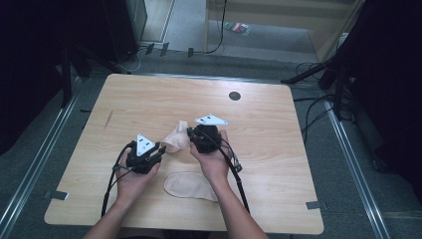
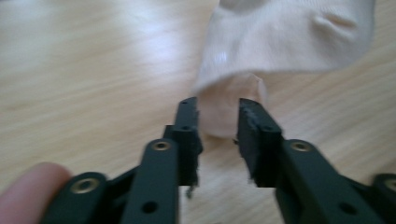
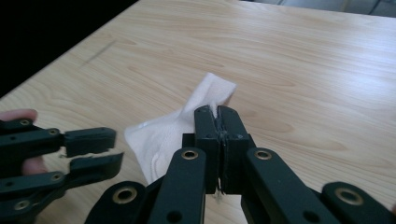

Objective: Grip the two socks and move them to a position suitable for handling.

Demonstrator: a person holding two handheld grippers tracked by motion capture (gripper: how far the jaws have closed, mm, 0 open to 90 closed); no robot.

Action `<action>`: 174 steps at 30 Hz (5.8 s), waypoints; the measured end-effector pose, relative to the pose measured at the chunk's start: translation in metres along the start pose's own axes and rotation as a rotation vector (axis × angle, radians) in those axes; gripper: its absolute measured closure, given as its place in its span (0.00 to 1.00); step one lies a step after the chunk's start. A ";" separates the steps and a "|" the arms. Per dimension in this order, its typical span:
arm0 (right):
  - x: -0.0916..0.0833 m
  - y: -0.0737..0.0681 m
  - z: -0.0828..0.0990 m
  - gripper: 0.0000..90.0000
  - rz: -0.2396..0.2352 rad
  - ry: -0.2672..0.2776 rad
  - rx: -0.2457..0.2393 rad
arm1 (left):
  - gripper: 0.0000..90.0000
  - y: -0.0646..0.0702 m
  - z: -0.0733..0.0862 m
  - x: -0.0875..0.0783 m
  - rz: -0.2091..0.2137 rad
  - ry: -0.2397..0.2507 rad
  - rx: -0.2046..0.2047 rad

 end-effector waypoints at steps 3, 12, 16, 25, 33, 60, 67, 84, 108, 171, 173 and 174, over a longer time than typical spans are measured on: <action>-0.006 0.015 0.006 0.99 0.031 -0.003 0.004 | 0.63 0.001 0.005 0.005 0.038 -0.023 -0.011; -0.009 0.051 0.030 0.99 0.056 -0.032 0.073 | 0.48 0.003 0.001 0.027 0.166 -0.073 -0.149; -0.009 0.049 0.030 0.99 0.047 -0.026 0.066 | 0.44 0.004 -0.009 0.035 0.178 -0.066 -0.191; -0.013 0.044 0.028 0.99 0.030 -0.020 0.062 | 0.61 0.012 -0.023 0.056 0.119 -0.102 -0.174; -0.021 0.044 0.023 0.99 0.012 0.006 0.066 | 1.00 0.002 -0.033 0.038 0.003 0.015 -0.082; -0.018 0.032 0.019 0.99 -0.039 0.005 0.025 | 0.31 0.003 -0.031 0.065 0.183 -0.129 -0.179; -0.021 0.029 0.020 0.99 -0.053 -0.006 0.005 | 0.47 0.008 -0.041 0.077 0.207 -0.099 -0.135; -0.014 0.025 0.013 0.99 -0.072 0.015 0.033 | 0.85 -0.013 -0.040 0.040 0.175 -0.004 -0.092; -0.038 0.016 0.003 0.99 -0.132 0.049 -0.005 | 0.33 0.010 -0.036 0.064 0.265 -0.048 -0.052; 0.011 0.073 0.055 0.99 0.109 -0.102 -0.088 | 0.96 -0.014 -0.027 0.064 -0.003 -0.123 -0.084; 0.011 0.074 0.056 0.99 0.109 -0.098 -0.083 | 0.98 -0.013 -0.027 0.063 -0.030 -0.127 -0.061; 0.011 0.073 0.056 0.99 0.106 -0.095 -0.081 | 0.98 -0.013 -0.027 0.061 -0.033 -0.117 -0.056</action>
Point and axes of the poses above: each handheld gripper's, and its own axes: x roughly forward along the jaws, z roughly out of its underside, y roughly to its right, the point moved 6 cm from there along x, roughly forward along the jaws, and after that the axes turned 10 degrees about -y, right-handed, at the moved point
